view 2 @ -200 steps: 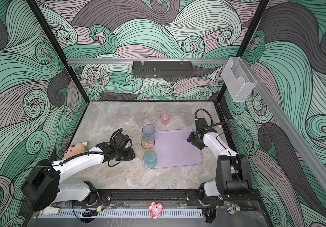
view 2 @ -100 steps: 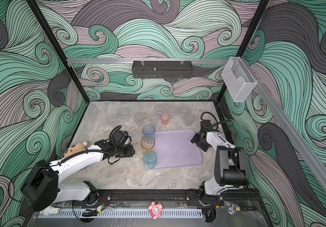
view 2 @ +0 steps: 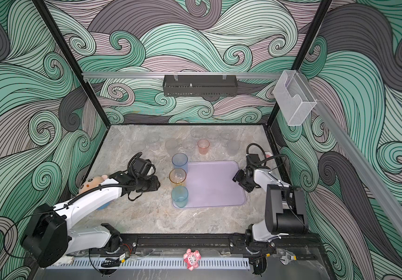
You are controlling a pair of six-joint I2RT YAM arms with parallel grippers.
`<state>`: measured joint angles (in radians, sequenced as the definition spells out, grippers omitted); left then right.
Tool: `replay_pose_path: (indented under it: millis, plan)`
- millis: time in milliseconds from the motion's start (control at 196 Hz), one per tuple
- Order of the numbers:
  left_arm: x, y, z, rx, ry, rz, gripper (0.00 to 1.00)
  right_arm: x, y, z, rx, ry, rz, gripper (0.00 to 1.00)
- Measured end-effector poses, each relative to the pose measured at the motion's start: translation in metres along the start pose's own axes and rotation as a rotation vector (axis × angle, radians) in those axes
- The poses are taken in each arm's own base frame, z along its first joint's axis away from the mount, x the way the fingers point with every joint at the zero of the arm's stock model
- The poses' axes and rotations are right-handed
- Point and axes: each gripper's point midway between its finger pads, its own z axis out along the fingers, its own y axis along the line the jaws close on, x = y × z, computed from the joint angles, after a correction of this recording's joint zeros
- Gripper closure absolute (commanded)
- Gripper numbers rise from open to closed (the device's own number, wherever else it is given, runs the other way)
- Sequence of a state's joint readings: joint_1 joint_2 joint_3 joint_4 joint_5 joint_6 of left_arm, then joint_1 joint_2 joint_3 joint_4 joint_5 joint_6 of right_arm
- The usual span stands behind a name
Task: Place the glasses into the tray
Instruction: 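Draw the left gripper back while the right gripper moves toward the clear glasses, then lower the right gripper around a clear stemmed glass beyond the tray and close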
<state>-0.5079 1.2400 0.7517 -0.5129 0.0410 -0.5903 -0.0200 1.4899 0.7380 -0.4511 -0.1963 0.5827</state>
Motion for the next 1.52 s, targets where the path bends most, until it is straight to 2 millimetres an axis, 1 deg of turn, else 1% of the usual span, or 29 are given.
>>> replay_pose_path:
  millis: [153,194,286,337,398,444,505,576,637,688,739,806,918,1081,1142,1203,1275,1351,1433,1525]
  plan:
    - [-0.009,0.012,-0.01,-0.02,-0.033,-0.018,0.55,0.021,0.016,0.001,-0.029,0.042,-0.028,0.36]
    - [-0.015,0.015,-0.015,-0.025,-0.05,-0.022,0.55,0.027,0.02,0.001,-0.034,0.054,-0.038,0.36]
    - [-0.029,0.024,-0.029,-0.039,-0.107,-0.031,0.53,0.033,0.022,-0.004,-0.021,0.075,-0.062,0.35]
    - [-0.038,0.029,-0.038,-0.048,-0.145,-0.034,0.52,0.028,0.022,-0.012,0.0,0.063,-0.081,0.35]
    - [-0.048,0.037,-0.051,-0.058,-0.191,-0.046,0.51,0.014,0.027,-0.028,0.012,0.015,-0.116,0.35]
    - [-0.056,0.044,-0.06,-0.066,-0.222,-0.059,0.51,0.001,0.036,-0.044,0.003,-0.039,-0.142,0.35]
    - [-0.068,0.054,-0.071,-0.08,-0.259,-0.085,0.51,-0.016,0.052,-0.067,-0.032,-0.112,-0.174,0.35]
    - [-0.084,0.065,-0.085,-0.099,-0.3,-0.12,0.51,-0.027,0.072,-0.085,-0.082,-0.169,-0.2,0.35]
    - [-0.096,0.074,-0.095,-0.114,-0.33,-0.147,0.51,-0.025,0.084,-0.087,-0.111,-0.181,-0.222,0.35]
    - [-0.105,0.079,-0.101,-0.115,-0.348,-0.169,0.51,-0.015,0.095,-0.081,-0.129,-0.157,-0.243,0.35]
    - [-0.113,0.081,-0.104,-0.107,-0.356,-0.187,0.52,-0.002,0.104,-0.071,-0.138,-0.122,-0.266,0.35]
    - [-0.121,0.084,-0.103,-0.09,-0.354,-0.21,0.52,0.015,0.115,-0.056,-0.143,-0.068,-0.295,0.35]
    - [-0.131,0.084,-0.092,-0.066,-0.331,-0.238,0.52,0.042,0.128,-0.033,-0.139,0.019,-0.338,0.35]
    - [-0.144,0.077,-0.071,-0.01,-0.278,-0.253,0.54,0.069,0.141,-0.019,-0.144,0.078,-0.403,0.35]
    - [-0.145,0.072,-0.06,0.022,-0.243,-0.261,0.55,0.078,0.146,-0.014,-0.141,0.103,-0.428,0.36]
    - [-0.142,0.07,-0.047,0.044,-0.199,-0.27,0.56,0.083,0.153,-0.01,-0.138,0.122,-0.448,0.35]
    - [-0.136,0.068,-0.033,0.056,-0.153,-0.277,0.56,0.081,0.165,-0.009,-0.144,0.121,-0.467,0.36]
    - [-0.126,0.069,-0.021,0.059,-0.118,-0.282,0.56,0.069,0.181,-0.016,-0.155,0.09,-0.484,0.36]
    - [-0.111,0.069,-0.012,0.062,-0.079,-0.283,0.56,0.05,0.203,-0.028,-0.171,0.034,-0.509,0.36]
    - [-0.1,0.07,-0.005,0.065,-0.051,-0.287,0.56,0.026,0.229,-0.042,-0.193,-0.029,-0.534,0.36]
